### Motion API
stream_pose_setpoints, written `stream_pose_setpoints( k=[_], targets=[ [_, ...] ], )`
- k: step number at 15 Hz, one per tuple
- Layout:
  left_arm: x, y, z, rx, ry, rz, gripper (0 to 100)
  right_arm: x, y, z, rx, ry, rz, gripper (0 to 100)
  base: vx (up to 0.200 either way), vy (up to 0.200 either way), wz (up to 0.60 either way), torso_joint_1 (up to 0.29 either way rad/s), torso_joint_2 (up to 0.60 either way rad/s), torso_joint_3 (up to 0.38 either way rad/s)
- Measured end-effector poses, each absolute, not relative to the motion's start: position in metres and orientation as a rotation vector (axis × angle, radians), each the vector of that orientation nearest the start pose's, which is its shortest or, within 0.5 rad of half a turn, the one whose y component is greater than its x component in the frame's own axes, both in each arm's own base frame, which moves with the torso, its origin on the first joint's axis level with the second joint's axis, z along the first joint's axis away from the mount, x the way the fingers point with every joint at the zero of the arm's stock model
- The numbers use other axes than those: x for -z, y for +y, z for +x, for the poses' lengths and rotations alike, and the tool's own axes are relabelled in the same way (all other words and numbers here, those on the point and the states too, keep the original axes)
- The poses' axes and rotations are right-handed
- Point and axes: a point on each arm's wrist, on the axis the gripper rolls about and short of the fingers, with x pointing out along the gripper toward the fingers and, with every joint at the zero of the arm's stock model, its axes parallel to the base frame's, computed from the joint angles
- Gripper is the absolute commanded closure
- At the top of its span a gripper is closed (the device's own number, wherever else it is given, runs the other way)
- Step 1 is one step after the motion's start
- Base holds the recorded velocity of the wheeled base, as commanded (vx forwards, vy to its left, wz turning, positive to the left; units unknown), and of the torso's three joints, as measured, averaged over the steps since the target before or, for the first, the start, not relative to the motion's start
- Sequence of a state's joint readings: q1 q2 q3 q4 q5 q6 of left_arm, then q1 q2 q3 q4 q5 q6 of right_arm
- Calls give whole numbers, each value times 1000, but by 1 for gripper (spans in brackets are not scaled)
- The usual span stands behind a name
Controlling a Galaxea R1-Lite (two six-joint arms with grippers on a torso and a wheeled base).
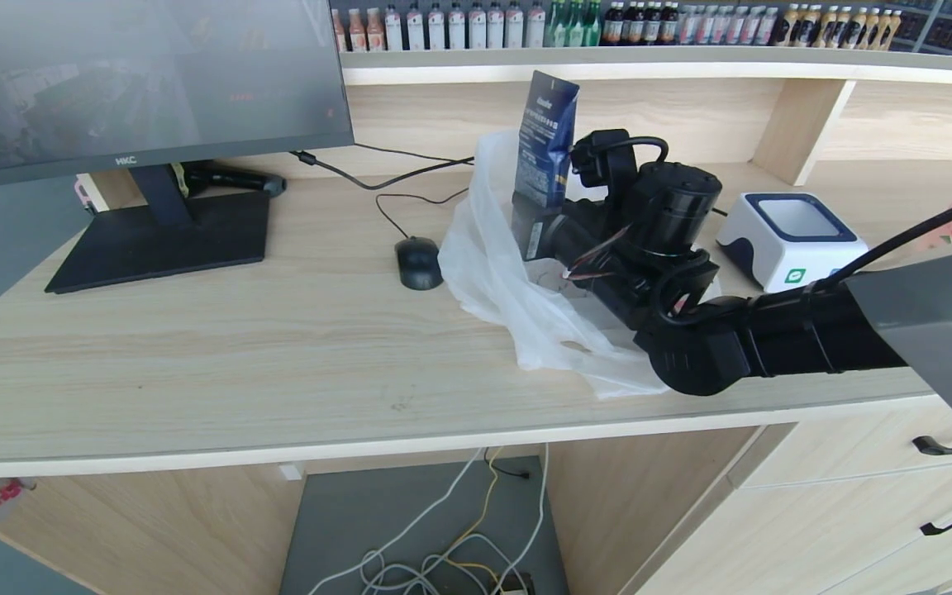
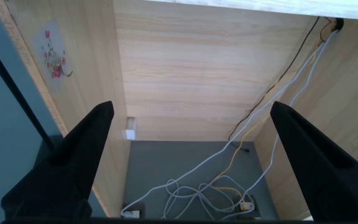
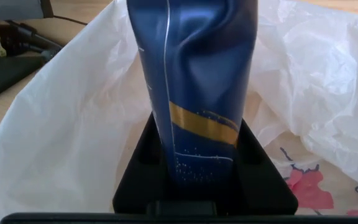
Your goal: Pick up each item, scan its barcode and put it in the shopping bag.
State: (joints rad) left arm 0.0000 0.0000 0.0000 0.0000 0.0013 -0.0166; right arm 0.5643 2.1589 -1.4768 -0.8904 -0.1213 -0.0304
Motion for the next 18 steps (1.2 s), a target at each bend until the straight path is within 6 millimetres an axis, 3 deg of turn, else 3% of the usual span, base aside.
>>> stream_pose_setpoints(
  k=[12, 18],
  targets=[
    [-75, 0, -23, -1, 0, -17, 0, -225, 237, 380, -439, -213, 49, 0, 0, 0, 0, 0, 0, 0],
    [-75, 0, -23, -1, 0, -17, 0, -247, 230, 369, -437, -258, 65, 0, 0, 0, 0, 0, 0, 0]
  ],
)
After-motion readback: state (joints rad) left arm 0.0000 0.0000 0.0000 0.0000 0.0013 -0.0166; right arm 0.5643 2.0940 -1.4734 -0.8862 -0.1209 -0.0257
